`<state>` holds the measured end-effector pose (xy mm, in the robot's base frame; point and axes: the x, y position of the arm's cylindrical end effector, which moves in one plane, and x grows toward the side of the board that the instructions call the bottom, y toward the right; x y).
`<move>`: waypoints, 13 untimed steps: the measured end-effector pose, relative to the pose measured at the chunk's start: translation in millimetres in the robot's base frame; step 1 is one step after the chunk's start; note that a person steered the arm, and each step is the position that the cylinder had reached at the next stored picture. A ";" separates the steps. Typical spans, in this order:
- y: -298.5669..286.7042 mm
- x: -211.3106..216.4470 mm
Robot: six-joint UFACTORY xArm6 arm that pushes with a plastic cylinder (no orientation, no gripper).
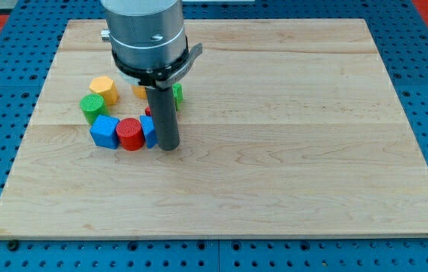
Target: Slide the yellow heart left a bit
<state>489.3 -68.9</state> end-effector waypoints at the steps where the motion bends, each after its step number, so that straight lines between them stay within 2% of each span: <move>1: 25.2 22.5; 3: 39.7 38.2; 5: 163.5 93.3; 6: 263.5 70.1; 8: 400.3 27.6; 9: 400.0 27.6; 10: 353.0 25.6; 11: 325.9 -15.5; 13: 207.1 -61.4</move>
<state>428.0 138.3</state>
